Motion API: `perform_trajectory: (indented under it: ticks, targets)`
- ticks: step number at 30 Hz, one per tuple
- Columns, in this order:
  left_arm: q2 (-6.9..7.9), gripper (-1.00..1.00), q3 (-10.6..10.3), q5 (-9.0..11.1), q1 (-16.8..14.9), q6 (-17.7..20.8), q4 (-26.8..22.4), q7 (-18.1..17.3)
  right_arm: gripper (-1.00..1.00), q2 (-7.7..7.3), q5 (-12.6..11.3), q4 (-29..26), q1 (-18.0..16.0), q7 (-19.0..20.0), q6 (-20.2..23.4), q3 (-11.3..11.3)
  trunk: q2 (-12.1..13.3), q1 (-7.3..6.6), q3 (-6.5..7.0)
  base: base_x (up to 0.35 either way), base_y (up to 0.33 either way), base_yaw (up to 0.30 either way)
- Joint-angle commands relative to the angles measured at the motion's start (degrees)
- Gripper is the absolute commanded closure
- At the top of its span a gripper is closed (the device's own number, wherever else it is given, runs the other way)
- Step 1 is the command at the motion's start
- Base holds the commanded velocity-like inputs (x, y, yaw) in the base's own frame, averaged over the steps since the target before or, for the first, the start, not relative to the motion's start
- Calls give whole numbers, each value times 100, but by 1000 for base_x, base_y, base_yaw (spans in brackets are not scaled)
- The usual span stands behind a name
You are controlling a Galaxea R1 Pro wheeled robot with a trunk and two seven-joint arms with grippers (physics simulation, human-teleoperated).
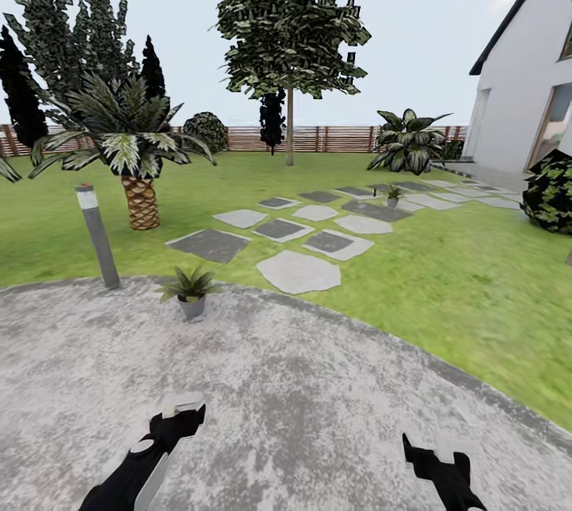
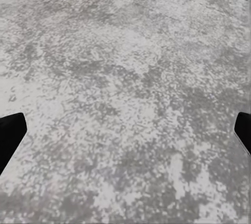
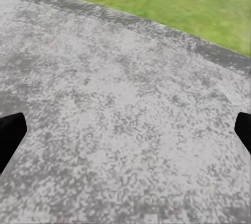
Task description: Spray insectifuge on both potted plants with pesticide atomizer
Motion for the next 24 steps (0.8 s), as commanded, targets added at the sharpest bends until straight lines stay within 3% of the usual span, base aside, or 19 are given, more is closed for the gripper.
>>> perform_trajectory:
  ticks: [1, 24]
  targets:
    - [1, -100, -7, 60, -2, -3, -1, 6, -100, 0, -1, 4, -3, -3, -18, 0, -2, 2, -6, 332, -123, 0]
    - [4, -100, -7, 56, -2, -3, -1, 6, -100, 0, 2, 4, -3, -3, -16, 0, -2, 2, -6, 332, -124, 0]
